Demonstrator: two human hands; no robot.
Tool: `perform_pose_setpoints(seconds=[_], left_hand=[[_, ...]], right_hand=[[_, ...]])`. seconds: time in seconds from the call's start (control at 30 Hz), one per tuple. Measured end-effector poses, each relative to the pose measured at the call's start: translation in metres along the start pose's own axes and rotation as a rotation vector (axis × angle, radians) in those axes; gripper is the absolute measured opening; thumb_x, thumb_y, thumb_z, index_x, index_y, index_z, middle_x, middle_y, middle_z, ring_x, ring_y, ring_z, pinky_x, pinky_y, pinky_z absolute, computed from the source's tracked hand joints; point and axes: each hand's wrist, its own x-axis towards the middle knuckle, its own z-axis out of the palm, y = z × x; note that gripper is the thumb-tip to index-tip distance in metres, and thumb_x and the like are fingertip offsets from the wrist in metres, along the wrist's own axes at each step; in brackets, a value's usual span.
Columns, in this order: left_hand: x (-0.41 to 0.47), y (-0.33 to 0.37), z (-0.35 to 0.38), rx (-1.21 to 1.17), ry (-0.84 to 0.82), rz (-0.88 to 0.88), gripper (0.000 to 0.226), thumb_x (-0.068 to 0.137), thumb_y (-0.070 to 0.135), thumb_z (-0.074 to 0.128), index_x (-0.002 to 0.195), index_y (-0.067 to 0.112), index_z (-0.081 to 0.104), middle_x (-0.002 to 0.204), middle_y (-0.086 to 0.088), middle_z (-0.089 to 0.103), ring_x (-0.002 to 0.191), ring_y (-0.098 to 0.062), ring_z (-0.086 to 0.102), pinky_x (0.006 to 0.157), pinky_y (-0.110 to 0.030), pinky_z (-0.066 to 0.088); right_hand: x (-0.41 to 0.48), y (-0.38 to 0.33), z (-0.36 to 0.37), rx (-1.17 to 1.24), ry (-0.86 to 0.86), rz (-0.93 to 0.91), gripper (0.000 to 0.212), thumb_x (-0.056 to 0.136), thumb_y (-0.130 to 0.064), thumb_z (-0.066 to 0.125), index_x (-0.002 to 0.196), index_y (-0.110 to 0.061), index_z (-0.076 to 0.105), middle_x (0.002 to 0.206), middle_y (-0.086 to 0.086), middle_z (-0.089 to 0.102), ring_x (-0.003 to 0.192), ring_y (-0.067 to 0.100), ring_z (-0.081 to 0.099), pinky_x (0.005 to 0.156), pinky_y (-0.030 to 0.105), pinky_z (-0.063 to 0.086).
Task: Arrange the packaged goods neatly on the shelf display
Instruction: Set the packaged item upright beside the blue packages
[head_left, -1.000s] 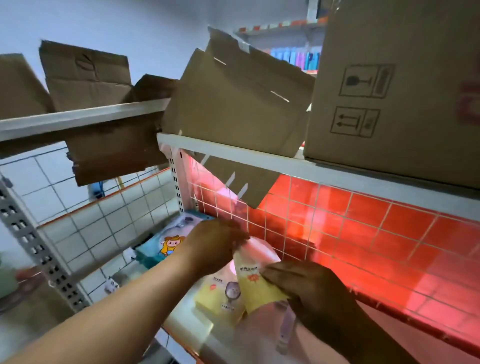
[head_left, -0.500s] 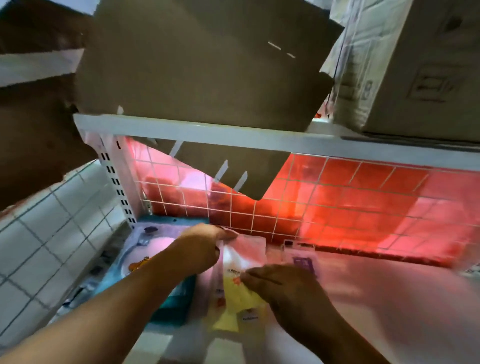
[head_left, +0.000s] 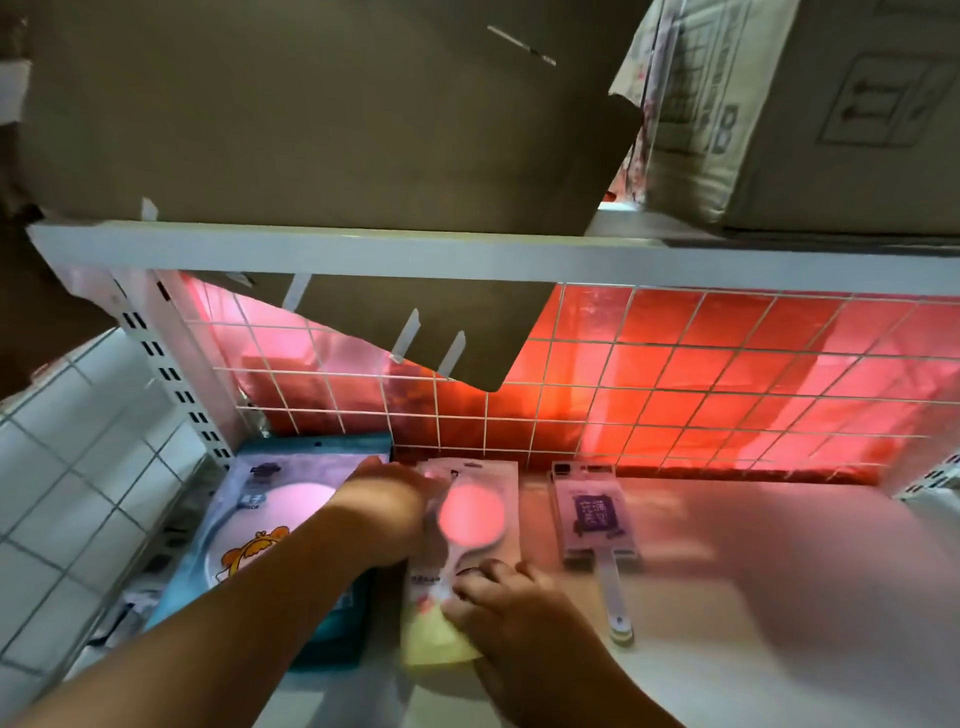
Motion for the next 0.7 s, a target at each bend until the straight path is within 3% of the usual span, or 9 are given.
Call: perform_pose_setpoints(seconds=[0.13, 0.2, 0.27, 0.33, 0.4, 0.53, 0.6, 0.7], left_hand=[[0.007, 0.001, 0.011, 0.065, 0.012, -0.013, 0.035, 0.096, 0.033, 0.05, 0.13, 0.028, 0.057, 0.133, 0.001, 0.063, 0.122, -0.022, 0.058, 0.108, -0.037, 0.038], [0.011, 0.001, 0.013, 0.063, 0.003, -0.03, 0.04, 0.094, 0.038, 0.053, 0.133, 0.03, 0.055, 0.134, 0.001, 0.063, 0.122, -0.023, 0.057, 0.109, -0.037, 0.037], [0.014, 0.001, 0.012, 0.039, -0.006, -0.051, 0.061, 0.089, 0.05, 0.061, 0.145, 0.033, 0.044, 0.142, 0.0, 0.057, 0.129, -0.025, 0.052, 0.113, -0.038, 0.034], [0.012, 0.005, 0.01, 0.066, -0.064, -0.084, 0.083, 0.084, 0.056, 0.066, 0.155, 0.035, 0.028, 0.15, -0.004, 0.05, 0.137, -0.028, 0.046, 0.119, -0.042, 0.023], [0.002, 0.014, 0.011, 0.134, -0.059, -0.085, 0.085, 0.091, 0.049, 0.062, 0.16, 0.034, 0.016, 0.15, -0.008, 0.05, 0.139, -0.03, 0.044, 0.122, -0.047, 0.011], [-0.029, 0.029, 0.013, 0.233, 0.063, 0.0, 0.079, 0.099, 0.021, 0.053, 0.162, 0.029, 0.006, 0.118, -0.009, 0.066, 0.116, -0.032, 0.059, 0.124, -0.055, 0.006], [-0.034, 0.035, 0.016, 0.258, 0.105, 0.011, 0.08, 0.1, 0.019, 0.051, 0.163, 0.027, 0.003, 0.103, -0.01, 0.064, 0.105, -0.032, 0.062, 0.124, -0.055, 0.011], [-0.036, 0.038, 0.019, 0.23, 0.083, 0.051, 0.081, 0.099, 0.026, 0.056, 0.162, 0.024, 0.005, 0.1, -0.011, 0.066, 0.098, -0.031, 0.064, 0.121, -0.053, 0.019]], right_hand=[[-0.003, 0.002, 0.005, 0.073, -0.084, -0.016, 0.053, 0.085, -0.06, 0.039, 0.13, -0.034, 0.049, 0.142, -0.001, 0.053, 0.135, 0.024, 0.046, 0.108, 0.053, 0.039], [-0.007, 0.007, 0.003, 0.146, -0.062, 0.0, 0.049, 0.089, -0.063, 0.045, 0.129, -0.036, 0.049, 0.149, -0.003, 0.046, 0.139, 0.019, 0.04, 0.113, 0.048, 0.035], [-0.012, 0.012, 0.006, 0.238, 0.014, 0.125, 0.052, 0.089, -0.064, 0.049, 0.134, -0.039, 0.046, 0.156, -0.007, 0.038, 0.142, 0.014, 0.035, 0.117, 0.039, 0.033], [-0.015, 0.014, 0.01, 0.319, 0.087, 0.273, 0.068, 0.089, -0.063, 0.049, 0.15, -0.04, 0.032, 0.162, -0.009, 0.027, 0.147, 0.012, 0.027, 0.121, 0.03, 0.021], [-0.011, 0.015, 0.013, 0.363, 0.082, 0.344, 0.079, 0.09, -0.062, 0.051, 0.157, -0.038, 0.018, 0.165, -0.01, 0.015, 0.151, 0.012, 0.017, 0.118, 0.025, 0.012], [0.005, 0.019, 0.011, 0.433, 0.017, 0.401, 0.083, 0.091, -0.06, 0.053, 0.158, -0.039, 0.008, 0.167, -0.012, 0.002, 0.152, 0.011, 0.006, 0.118, 0.027, 0.008], [0.011, 0.022, 0.01, 0.456, 0.017, 0.42, 0.081, 0.092, -0.058, 0.053, 0.158, -0.04, 0.009, 0.167, -0.013, 0.002, 0.152, 0.01, 0.007, 0.118, 0.026, 0.008], [0.016, 0.026, 0.009, 0.454, -0.013, 0.419, 0.08, 0.092, -0.056, 0.054, 0.157, -0.04, 0.009, 0.167, -0.012, 0.002, 0.151, 0.014, 0.011, 0.12, 0.029, 0.013]])
